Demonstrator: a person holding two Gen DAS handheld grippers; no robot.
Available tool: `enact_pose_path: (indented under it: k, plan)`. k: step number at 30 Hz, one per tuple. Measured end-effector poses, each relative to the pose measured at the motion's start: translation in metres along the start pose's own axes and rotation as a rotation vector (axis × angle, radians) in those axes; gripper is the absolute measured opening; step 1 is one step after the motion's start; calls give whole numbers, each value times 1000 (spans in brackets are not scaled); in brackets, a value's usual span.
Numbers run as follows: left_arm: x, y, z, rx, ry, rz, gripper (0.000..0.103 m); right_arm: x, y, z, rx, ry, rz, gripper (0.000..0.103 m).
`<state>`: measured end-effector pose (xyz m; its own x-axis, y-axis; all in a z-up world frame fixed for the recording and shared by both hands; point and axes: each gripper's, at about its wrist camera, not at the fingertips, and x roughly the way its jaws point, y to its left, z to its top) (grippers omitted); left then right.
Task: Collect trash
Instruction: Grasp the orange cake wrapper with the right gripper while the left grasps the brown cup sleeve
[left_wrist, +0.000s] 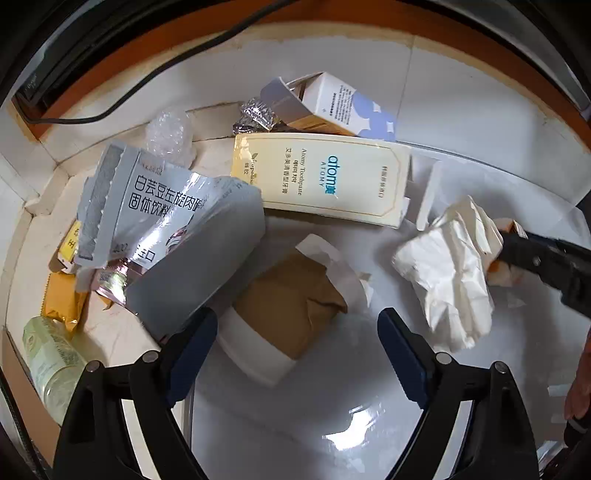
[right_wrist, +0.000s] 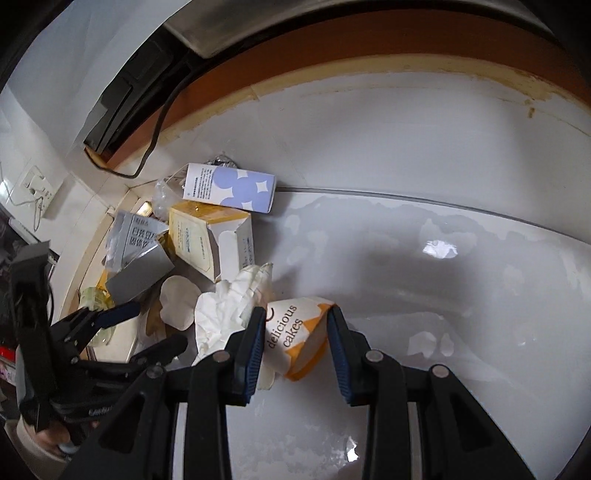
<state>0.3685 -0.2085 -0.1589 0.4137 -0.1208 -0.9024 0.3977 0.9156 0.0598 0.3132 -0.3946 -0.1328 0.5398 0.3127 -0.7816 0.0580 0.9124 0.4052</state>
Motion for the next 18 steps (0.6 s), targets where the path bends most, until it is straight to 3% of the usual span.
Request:
enact_pose_path:
  k: [8,10,18]
  plan:
    - [21,-3,11,23,32,8,84,7,4,5,6,24,2,36]
    - [22,-2,14,18,36,4,83,13,4,6,9,56,-37,36]
    - [16,6,15,4,15,32,51,18,-14,4,69,70,22,32]
